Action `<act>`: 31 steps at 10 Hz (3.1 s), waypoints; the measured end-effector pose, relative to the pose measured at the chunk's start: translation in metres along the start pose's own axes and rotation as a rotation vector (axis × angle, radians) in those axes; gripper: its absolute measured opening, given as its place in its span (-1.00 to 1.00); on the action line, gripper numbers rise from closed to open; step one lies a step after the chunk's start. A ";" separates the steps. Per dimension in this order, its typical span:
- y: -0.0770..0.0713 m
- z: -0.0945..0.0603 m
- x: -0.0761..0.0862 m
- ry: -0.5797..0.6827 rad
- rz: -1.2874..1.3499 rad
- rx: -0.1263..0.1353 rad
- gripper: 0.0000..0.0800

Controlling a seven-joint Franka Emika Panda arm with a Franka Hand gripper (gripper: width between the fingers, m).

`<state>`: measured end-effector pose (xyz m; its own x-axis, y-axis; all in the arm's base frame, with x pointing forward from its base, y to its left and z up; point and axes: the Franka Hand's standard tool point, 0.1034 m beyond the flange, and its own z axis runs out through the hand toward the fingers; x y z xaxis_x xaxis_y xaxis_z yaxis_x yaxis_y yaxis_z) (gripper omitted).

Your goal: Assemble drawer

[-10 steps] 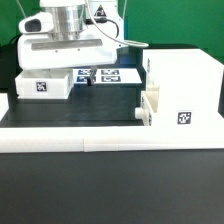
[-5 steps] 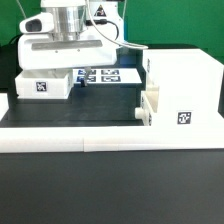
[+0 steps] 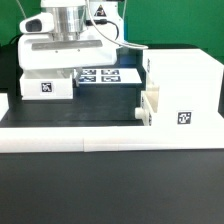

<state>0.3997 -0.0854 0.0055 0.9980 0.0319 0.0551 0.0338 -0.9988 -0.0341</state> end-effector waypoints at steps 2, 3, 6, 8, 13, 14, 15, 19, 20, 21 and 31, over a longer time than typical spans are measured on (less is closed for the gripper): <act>0.000 0.000 0.000 0.000 0.000 0.000 -0.90; 0.000 0.000 0.000 0.000 0.000 0.000 -0.90; -0.002 -0.001 0.001 -0.003 -0.002 0.002 -0.90; -0.013 -0.009 0.017 0.002 -0.031 0.012 -0.90; -0.046 -0.040 0.080 -0.008 -0.120 0.039 -0.90; -0.051 -0.044 0.088 -0.013 -0.131 0.044 -0.90; -0.055 -0.049 0.098 -0.023 -0.142 0.052 -0.90; -0.060 -0.054 0.110 -0.020 -0.197 0.056 -0.90; -0.059 -0.054 0.110 -0.018 -0.260 0.055 -0.90; -0.059 -0.054 0.110 -0.017 -0.320 0.056 -0.90; -0.054 -0.050 0.128 -0.012 -1.086 0.054 -0.90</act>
Offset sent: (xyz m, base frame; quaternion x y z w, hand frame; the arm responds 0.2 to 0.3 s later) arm 0.0000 0.0000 0.0000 0.0000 0.0000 0.0000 1.0000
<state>0.5226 -0.0290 0.0641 0.4344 0.8978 0.0727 0.9006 -0.4344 -0.0167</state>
